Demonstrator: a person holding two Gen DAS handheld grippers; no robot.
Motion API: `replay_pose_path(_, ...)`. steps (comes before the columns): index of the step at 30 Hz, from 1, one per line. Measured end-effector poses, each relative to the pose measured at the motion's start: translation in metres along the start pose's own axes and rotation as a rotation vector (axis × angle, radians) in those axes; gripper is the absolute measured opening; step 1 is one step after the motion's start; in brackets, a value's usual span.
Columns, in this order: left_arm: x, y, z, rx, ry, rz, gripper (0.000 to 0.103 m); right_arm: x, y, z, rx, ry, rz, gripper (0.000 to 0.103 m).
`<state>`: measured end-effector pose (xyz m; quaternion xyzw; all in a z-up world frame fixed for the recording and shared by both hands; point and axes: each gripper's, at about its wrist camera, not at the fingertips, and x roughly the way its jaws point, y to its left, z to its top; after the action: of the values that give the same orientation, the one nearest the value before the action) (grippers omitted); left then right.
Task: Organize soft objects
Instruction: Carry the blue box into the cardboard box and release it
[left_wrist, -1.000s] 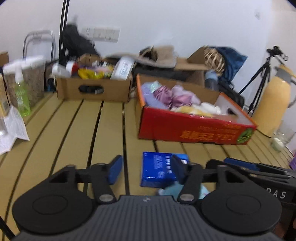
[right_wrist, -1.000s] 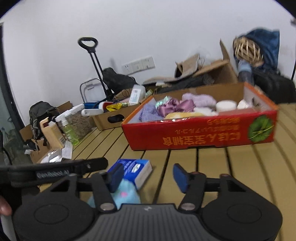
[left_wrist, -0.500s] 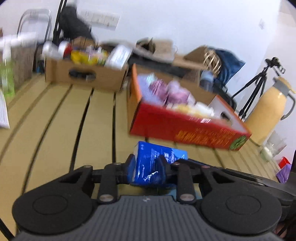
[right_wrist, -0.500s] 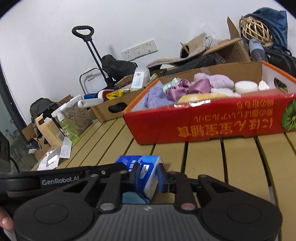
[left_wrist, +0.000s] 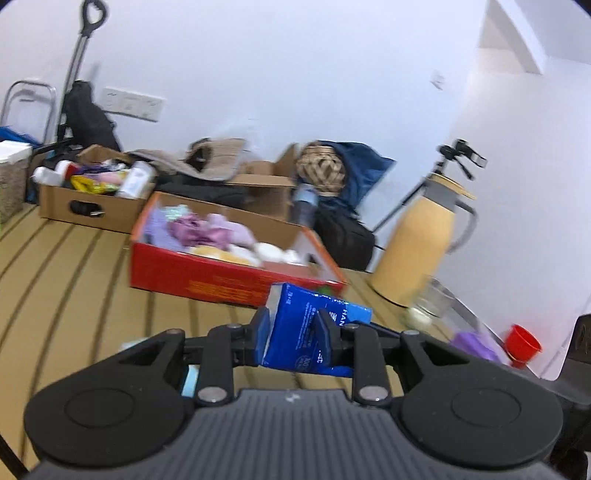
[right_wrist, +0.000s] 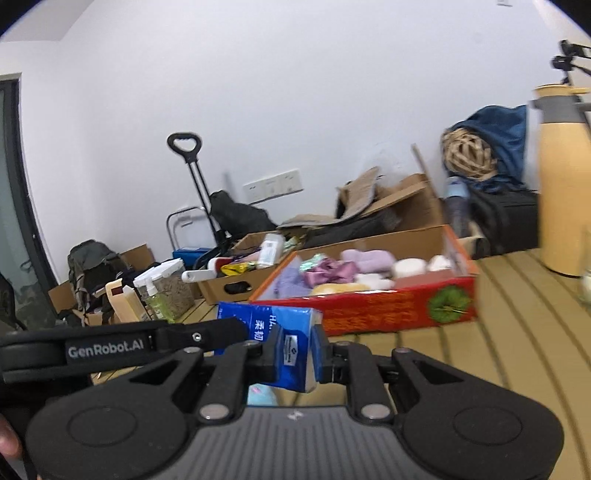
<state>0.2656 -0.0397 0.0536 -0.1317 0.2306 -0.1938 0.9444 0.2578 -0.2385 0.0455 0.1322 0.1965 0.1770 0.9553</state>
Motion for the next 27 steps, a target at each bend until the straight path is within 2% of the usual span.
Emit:
replay_pose_path(6, 0.011, -0.037, 0.003, 0.032, -0.012, -0.048, 0.027, -0.039, -0.028, 0.006, -0.014, -0.053, -0.053, 0.016)
replay_pose_path(11, 0.054, -0.048, 0.038, 0.096, -0.046, -0.054, 0.027, -0.023, -0.054, 0.037, 0.001, -0.108, -0.052, 0.016)
replay_pose_path(15, 0.121, -0.037, 0.086, 0.072, -0.017, -0.063, 0.027, 0.025, -0.080, 0.077, -0.002, -0.127, -0.054, 0.016)
replay_pose_path(20, 0.223, -0.010, 0.136, -0.029, 0.043, -0.047, 0.027, 0.125, -0.124, 0.132, -0.001, -0.071, -0.093, 0.016)
replay_pose_path(24, 0.300, 0.012, 0.153, -0.068, 0.090, -0.012, 0.027, 0.204, -0.158, 0.155, 0.022, -0.009, -0.124, 0.016)
replay_pose_path(27, 0.346, 0.030, 0.157, -0.097, 0.136, -0.003, 0.025, 0.254, -0.178, 0.159, 0.024, 0.046, -0.152, 0.017)
